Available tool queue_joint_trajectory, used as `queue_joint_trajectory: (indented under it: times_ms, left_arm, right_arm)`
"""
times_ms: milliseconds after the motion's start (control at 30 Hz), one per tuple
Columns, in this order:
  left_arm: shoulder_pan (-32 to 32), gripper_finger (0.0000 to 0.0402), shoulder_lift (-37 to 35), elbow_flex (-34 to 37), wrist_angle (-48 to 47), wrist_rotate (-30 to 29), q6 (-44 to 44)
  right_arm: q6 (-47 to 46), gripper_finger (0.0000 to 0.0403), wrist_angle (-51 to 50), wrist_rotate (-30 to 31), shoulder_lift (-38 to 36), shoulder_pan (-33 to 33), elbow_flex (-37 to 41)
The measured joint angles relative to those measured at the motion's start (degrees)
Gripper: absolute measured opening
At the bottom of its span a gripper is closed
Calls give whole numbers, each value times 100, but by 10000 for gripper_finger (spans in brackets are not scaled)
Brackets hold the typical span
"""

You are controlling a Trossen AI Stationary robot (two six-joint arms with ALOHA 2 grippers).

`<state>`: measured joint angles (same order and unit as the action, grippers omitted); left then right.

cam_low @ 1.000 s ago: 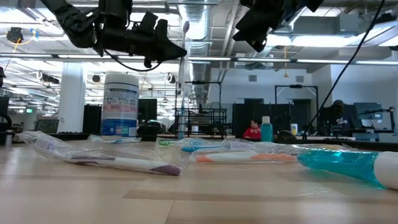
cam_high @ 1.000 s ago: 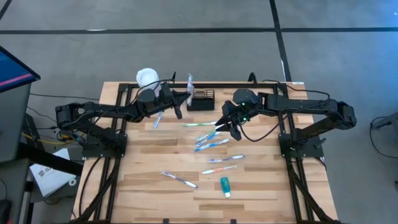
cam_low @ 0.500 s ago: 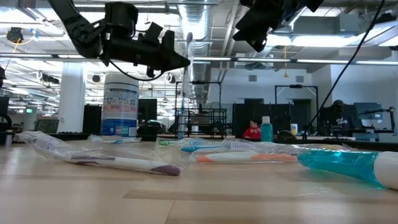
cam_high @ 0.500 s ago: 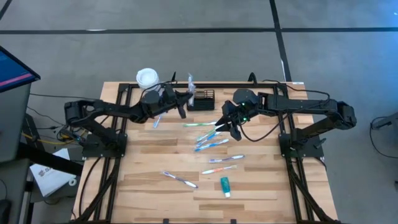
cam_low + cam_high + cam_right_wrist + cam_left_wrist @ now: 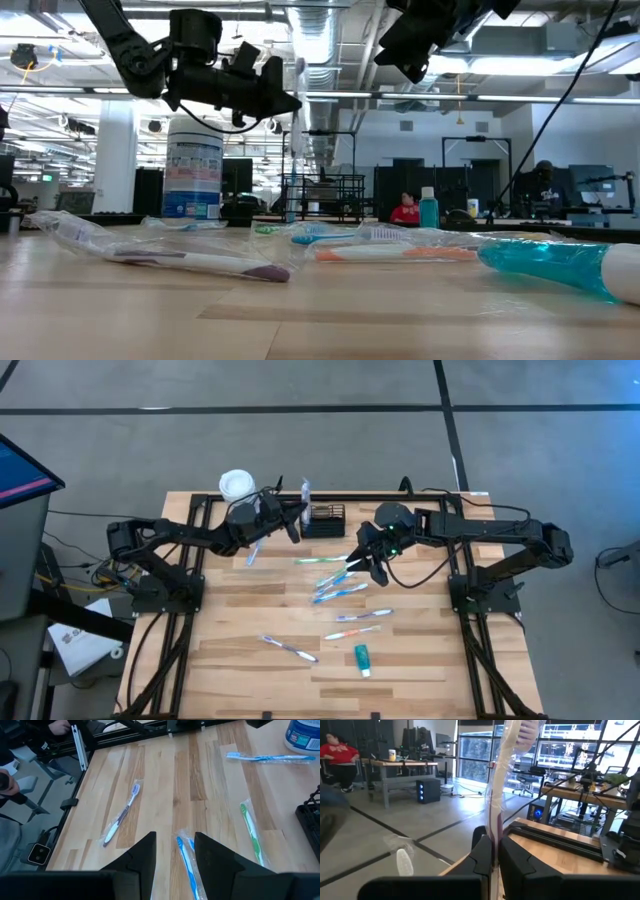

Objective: Pick & Place toothbrushing station
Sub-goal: Put the top right purple toothbrush into the black wire organizer

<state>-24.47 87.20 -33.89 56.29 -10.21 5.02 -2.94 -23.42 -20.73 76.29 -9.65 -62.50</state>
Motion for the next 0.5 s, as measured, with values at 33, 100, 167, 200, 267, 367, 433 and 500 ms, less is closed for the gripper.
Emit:
queue_joint_trajectory:
  times_ms: [33, 100, 167, 200, 267, 367, 433, 500]
  left_arm:
    - [2, 7, 0, 0, -4, -42, 0]
    - [0, 7, 0, 0, -4, -62, 0]
    - [2, 8, 0, 0, -4, -123, 0]
    - [2, 7, 0, 0, -4, -182, -1]
    - [-10, 8, 0, 0, 5, -239, 0]
    - [-22, 7, 21, -2, 26, -246, 0]
    - [-22, 8, 91, -9, 47, -243, 0]
    - [-36, 7, 200, -9, 122, -249, 3]
  right_arm:
    - [0, 124, 0, 0, 0, 0, 0]
    - [0, 124, 0, 0, 0, 0, 0]
    - [0, 124, 2, 0, 0, 0, 0]
    - [0, 124, 3, 0, 0, 0, 1]
    - [0, 124, 8, 0, 0, -1, 1]
    - [1, 124, 17, 0, 0, 0, 2]
    - [2, 124, 35, 0, 0, 0, 2]
    - [0, 124, 35, 0, 0, -2, 0]
